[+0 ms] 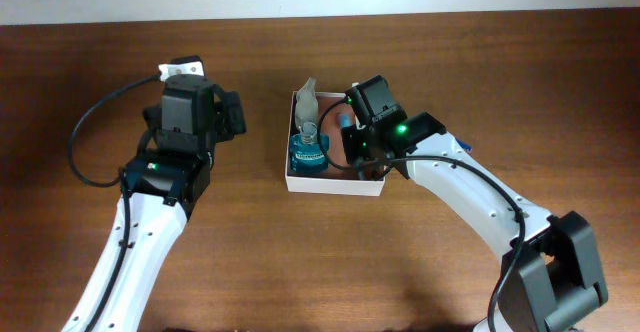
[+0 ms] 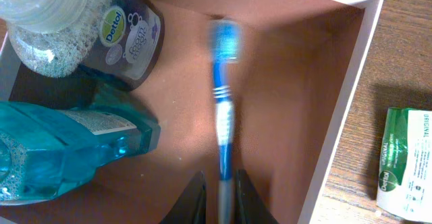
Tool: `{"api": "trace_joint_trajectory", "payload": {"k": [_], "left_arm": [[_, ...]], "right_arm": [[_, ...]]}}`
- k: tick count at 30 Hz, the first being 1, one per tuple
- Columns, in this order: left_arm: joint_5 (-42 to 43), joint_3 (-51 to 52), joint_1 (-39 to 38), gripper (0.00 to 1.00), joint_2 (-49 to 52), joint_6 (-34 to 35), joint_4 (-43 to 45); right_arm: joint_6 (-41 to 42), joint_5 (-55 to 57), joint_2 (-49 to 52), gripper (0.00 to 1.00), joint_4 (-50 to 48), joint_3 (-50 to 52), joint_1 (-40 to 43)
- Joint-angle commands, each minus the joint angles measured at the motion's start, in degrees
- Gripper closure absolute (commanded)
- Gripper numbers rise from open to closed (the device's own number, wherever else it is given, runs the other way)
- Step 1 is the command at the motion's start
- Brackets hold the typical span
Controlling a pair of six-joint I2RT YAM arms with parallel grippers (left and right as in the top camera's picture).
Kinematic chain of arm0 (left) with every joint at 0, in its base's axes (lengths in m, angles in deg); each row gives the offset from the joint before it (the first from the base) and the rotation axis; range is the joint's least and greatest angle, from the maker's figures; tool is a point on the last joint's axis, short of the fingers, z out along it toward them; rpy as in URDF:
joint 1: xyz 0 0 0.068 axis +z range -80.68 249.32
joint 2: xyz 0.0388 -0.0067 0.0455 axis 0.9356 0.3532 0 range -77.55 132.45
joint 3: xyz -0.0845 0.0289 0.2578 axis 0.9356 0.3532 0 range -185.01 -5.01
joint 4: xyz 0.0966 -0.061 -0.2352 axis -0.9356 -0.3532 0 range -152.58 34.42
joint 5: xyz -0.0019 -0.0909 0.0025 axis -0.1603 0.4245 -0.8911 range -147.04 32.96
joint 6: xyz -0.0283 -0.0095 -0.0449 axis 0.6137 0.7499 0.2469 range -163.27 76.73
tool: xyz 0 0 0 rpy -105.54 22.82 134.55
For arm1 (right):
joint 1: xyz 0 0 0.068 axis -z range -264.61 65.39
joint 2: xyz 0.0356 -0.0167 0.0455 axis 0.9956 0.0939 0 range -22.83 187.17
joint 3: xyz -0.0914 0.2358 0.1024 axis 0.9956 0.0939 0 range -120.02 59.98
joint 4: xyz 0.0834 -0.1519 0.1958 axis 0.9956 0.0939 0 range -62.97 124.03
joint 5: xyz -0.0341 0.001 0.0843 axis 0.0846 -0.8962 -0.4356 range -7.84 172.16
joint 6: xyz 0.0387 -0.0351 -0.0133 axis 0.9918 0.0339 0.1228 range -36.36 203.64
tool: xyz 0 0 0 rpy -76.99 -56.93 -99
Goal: Pack container
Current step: 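Lower the toothbrush into the box, open right gripper, withdraw right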
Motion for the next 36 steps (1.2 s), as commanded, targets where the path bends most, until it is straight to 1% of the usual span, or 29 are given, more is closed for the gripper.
{"api": "trace_joint_trajectory", "payload": {"k": [1, 5, 8, 12, 13, 14, 15, 16, 19, 23, 27, 30, 34, 35, 36], "left_arm": [[-0.6, -0.6, 0.2, 0.01, -0.4, -0.3, 0.1], [-0.6, -0.6, 0.2, 0.01, -0.4, -0.3, 0.1], [-0.6, -0.6, 0.2, 0.01, -0.4, -0.3, 0.1], [-0.6, -0.6, 0.2, 0.01, -0.4, -0.3, 0.1], [-0.6, -0.6, 0.2, 0.01, -0.4, -0.3, 0.1], [-0.6, -0.6, 0.2, 0.01, -0.4, -0.3, 0.1], [-0.6, -0.6, 0.2, 0.01, -0.4, -0.3, 0.1], [-0.6, -0.6, 0.2, 0.01, -0.4, -0.3, 0.1], [-0.6, -0.6, 0.2, 0.01, -0.4, -0.3, 0.1], [-0.6, -0.6, 0.2, 0.01, -0.4, -0.3, 0.1], [-0.6, -0.6, 0.2, 0.01, -0.4, -0.3, 0.1], [-0.6, -0.6, 0.2, 0.0, -0.4, -0.3, 0.1], [-0.6, -0.6, 0.2, 0.01, -0.4, -0.3, 0.1], [-0.6, -0.6, 0.2, 0.01, -0.4, -0.3, 0.1], [-0.6, -0.6, 0.2, 0.01, -0.4, -0.3, 0.1]], "right_arm": [[0.6, 0.3, 1.2, 0.89, -0.1, 1.2, -0.5], [0.4, 0.3, 1.0, 0.89, 0.6, 1.3, -0.5], [-1.3, 0.3, -0.5, 0.89, 2.1, 0.9, -0.4], [-1.7, 0.5, -7.2, 0.89, 7.3, 0.0, 2.4], [-1.7, 0.5, -9.4, 0.86, 8.7, 0.0, 3.8], [-1.7, 0.5, -11.4, 0.79, 10.1, 0.0, 5.3], [-1.7, 0.5, -13.7, 0.28, 11.9, 0.0, 7.3], [-1.7, 0.5, -15.3, 0.01, 13.4, 0.0, 9.0], [-1.7, 0.5, -18.8, 0.02, 17.4, 0.0, 14.7], [-1.8, 0.5, -19.3, 0.02, 22.0, 0.3, 23.3], [-1.7, 0.0, -17.8, 0.01, 22.0, 2.6, 29.0], [-1.7, 0.1, -16.3, 0.01, 21.2, 4.4, 30.9], [-3.7, -0.2, -13.2, 0.01, 18.9, 6.9, 30.9], [-3.5, -0.2, -12.2, 0.02, 18.7, 7.3, 30.9], [-3.4, -0.2, -11.6, 0.07, 18.8, 7.3, 30.9]]}}
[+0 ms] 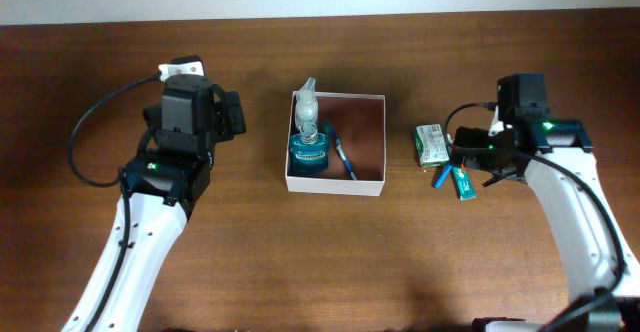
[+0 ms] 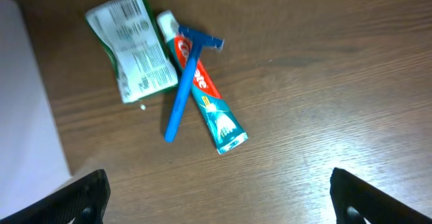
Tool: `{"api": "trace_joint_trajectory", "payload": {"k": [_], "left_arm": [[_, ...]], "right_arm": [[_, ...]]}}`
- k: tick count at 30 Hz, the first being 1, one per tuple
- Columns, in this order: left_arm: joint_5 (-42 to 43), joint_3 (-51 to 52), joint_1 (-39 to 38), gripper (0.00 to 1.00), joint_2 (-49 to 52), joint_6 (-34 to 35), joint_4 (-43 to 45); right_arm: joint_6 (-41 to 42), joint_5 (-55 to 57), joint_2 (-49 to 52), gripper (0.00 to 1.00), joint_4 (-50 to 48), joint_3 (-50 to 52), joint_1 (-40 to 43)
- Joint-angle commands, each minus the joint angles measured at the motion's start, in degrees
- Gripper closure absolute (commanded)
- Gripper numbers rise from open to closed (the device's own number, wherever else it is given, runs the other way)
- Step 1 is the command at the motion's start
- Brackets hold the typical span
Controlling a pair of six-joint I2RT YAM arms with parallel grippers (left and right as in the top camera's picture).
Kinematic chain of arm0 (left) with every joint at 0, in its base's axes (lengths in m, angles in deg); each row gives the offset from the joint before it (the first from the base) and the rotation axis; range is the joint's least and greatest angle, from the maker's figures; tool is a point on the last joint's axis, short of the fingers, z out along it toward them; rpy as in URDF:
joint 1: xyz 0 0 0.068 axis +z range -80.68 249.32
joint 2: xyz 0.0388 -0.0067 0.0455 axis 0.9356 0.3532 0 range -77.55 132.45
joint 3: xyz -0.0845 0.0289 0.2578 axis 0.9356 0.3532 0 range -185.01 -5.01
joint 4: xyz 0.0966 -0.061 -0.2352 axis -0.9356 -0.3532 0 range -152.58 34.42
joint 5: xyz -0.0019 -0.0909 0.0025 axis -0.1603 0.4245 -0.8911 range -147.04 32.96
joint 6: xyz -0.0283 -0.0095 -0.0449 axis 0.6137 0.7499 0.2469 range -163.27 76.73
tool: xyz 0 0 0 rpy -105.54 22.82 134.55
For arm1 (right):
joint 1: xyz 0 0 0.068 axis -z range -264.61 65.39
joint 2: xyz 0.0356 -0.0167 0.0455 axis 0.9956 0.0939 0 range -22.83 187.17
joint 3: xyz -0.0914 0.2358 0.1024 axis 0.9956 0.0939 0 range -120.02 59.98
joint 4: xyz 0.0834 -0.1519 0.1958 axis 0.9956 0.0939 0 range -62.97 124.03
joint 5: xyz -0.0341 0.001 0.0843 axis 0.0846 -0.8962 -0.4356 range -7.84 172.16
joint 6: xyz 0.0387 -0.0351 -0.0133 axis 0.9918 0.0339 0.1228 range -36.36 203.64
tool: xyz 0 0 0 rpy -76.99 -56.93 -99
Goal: Pack container
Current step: 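Lower the toothbrush into the box, open right gripper, withdraw right, then lower the right gripper onto the blue razor and grasp its handle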
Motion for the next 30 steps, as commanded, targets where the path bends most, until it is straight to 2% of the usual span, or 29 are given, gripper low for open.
{"api": "trace_joint_trajectory", "payload": {"k": [1, 7, 8, 16, 23, 30], "left_arm": [[-0.6, -0.6, 0.2, 0.01, -0.4, -0.3, 0.1], [-0.6, -0.6, 0.2, 0.01, -0.4, -0.3, 0.1], [-0.6, -0.6, 0.2, 0.01, -0.4, -0.3, 0.1], [-0.6, -0.6, 0.2, 0.01, -0.4, -0.3, 0.1], [-0.6, -0.6, 0.2, 0.01, -0.4, -0.3, 0.1], [-0.6, -0.6, 0.2, 0.01, -0.4, -0.3, 0.1]], "right_arm": [[-0.7, -0.5, 2.8, 0.12, -0.3, 1.0, 0.0], [1.4, -5.4, 7.4, 0.44, -2.3, 1.0, 0.0], [2.7, -6.4, 8.3, 0.53, -2.8, 1.0, 0.0], [7.6, -7.3, 11.9, 0.62, -8.2, 1.0, -6.8], [14.6, -0.9, 12.3, 0.66, -9.2, 1.0, -9.6], [14.8, -0.8, 12.3, 0.8, -8.9, 1.0, -9.6]]}}
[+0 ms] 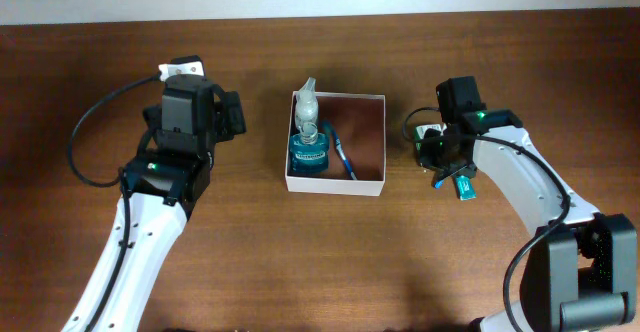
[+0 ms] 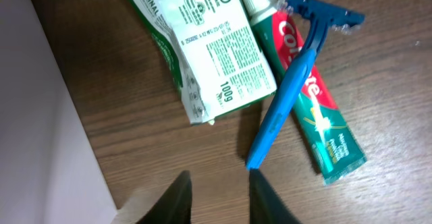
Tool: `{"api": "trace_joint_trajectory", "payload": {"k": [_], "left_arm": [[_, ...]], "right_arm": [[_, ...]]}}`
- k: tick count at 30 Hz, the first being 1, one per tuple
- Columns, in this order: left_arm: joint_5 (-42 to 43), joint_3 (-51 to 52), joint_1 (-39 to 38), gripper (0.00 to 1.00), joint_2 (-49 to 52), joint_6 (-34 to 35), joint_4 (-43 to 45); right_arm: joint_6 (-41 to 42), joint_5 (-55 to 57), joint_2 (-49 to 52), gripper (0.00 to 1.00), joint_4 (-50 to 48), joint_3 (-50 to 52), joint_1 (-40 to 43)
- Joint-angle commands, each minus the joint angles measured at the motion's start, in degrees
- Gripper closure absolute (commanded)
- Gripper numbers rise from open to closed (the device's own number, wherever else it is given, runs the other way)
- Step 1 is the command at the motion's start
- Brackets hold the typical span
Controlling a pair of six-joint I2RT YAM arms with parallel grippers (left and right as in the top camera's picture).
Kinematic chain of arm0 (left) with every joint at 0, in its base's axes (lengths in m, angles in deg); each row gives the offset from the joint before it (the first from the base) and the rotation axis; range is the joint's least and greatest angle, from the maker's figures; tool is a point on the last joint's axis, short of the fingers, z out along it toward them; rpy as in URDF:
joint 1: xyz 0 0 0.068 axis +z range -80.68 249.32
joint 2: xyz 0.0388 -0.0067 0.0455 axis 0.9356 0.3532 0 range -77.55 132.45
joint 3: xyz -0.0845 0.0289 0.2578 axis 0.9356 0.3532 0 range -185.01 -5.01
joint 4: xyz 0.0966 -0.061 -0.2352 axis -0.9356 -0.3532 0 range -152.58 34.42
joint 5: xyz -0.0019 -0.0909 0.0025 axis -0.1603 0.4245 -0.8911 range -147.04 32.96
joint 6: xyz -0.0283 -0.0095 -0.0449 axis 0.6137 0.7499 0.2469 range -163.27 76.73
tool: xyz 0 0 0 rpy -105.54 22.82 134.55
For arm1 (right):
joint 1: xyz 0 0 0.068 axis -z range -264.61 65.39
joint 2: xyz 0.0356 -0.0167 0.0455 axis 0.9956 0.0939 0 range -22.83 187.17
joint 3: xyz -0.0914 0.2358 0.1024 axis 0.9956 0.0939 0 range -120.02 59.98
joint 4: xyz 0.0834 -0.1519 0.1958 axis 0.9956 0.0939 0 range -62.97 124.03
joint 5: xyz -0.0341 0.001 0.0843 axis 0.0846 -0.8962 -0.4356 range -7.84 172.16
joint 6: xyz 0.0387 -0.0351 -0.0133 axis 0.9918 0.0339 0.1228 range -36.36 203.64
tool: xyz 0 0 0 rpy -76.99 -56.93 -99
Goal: Pack container
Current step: 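Lower the right gripper onto the blue razor and grasp its handle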
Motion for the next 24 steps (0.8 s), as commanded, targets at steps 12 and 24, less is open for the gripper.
{"api": "trace_joint_trajectory", "payload": {"k": [12, 24], "left_arm": [[-0.6, -0.6, 0.2, 0.01, -0.4, -0.3, 0.1], [-0.6, -0.6, 0.2, 0.01, -0.4, -0.3, 0.1]], "right_arm": [[2.9, 3.1, 0.5, 0.81, -1.0, 2.7, -0.1], [5.2, 4.9, 0.6, 0.81, -4.5, 6.5, 1.8]]}}
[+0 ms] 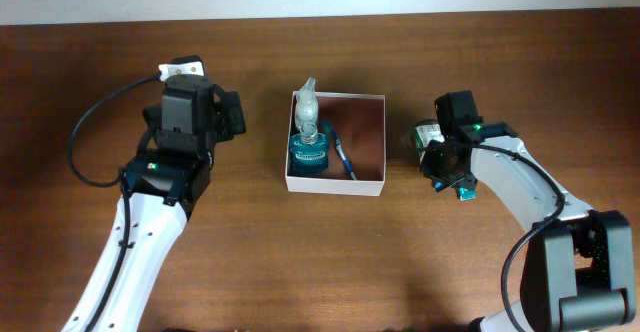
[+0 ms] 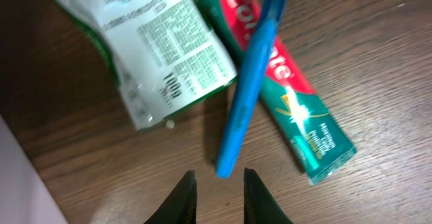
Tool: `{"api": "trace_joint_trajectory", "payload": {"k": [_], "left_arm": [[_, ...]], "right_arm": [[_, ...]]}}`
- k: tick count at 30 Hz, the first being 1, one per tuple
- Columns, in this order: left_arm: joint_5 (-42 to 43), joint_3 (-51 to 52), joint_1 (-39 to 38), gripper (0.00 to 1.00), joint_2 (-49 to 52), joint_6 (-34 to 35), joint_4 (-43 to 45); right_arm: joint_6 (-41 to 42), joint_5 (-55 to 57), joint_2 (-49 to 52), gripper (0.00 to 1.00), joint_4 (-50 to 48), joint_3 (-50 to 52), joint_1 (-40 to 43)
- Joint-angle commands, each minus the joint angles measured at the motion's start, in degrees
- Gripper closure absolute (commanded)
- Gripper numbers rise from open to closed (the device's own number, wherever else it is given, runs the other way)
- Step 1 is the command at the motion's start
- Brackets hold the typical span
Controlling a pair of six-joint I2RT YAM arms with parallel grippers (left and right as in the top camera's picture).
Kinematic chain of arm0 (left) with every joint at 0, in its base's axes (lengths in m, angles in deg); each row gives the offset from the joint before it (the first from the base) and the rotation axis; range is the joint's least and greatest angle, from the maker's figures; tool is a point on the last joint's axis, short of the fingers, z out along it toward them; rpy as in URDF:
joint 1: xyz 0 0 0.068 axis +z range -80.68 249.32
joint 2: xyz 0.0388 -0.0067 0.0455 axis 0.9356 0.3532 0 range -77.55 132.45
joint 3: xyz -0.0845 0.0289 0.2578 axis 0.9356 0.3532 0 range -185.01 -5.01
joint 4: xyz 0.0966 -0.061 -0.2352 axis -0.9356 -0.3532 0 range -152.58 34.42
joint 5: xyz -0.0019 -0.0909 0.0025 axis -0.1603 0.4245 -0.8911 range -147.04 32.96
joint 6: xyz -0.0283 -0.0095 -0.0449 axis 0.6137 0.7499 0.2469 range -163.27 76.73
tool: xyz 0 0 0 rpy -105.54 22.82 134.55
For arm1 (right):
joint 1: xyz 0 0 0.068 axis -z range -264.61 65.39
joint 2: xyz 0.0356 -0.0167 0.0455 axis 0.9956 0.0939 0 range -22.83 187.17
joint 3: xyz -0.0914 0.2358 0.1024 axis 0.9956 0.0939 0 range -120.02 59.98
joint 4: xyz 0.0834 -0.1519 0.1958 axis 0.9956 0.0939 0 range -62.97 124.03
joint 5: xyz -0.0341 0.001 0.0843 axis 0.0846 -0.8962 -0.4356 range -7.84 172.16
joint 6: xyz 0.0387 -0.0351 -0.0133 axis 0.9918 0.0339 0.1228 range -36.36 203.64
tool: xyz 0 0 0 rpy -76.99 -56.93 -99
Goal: Pack container
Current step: 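Lower the right gripper onto the blue razor and grasp its handle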
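Note:
The white box stands mid-table, holding a blue mouthwash bottle, a clear bottle and a blue toothbrush. To its right lie a green-and-white soap packet, a red-and-green toothpaste tube and a blue razor across the tube. My right gripper hovers open just short of the razor handle's near end, fingers either side of it, gripping nothing. My left gripper rests at the left; its jaws are unclear.
The box's white wall edges the lower left of the right wrist view. A white tag sits on the left arm. Bare brown wood lies round the items.
My right gripper has come down closer over the razor's handle end. The packet, tube and razor lie as before. The left arm has not moved.
First my right gripper was inside the box with the toothbrush between its fingers. Then the toothbrush lay in the box and the gripper was wide open over the items to the right. It then narrowed and closed in on the razor.

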Motion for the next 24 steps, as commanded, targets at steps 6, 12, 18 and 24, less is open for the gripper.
{"api": "trace_joint_trajectory", "payload": {"k": [6, 12, 18, 24], "left_arm": [[-0.6, -0.6, 0.2, 0.01, -0.4, -0.3, 0.1], [-0.6, -0.6, 0.2, 0.01, -0.4, -0.3, 0.1], [-0.6, -0.6, 0.2, 0.01, -0.4, -0.3, 0.1], [-0.6, -0.6, 0.2, 0.01, -0.4, -0.3, 0.1]], "right_arm": [[0.9, 2.0, 1.5, 0.75, -3.1, 2.0, 1.5], [0.9, 2.1, 4.6, 0.75, -5.1, 2.3, 1.4], [0.9, 2.1, 5.0, 0.76, -7.0, 2.3, 1.4], [0.9, 2.9, 5.0, 0.76, -7.6, 3.4, 1.4]]}}
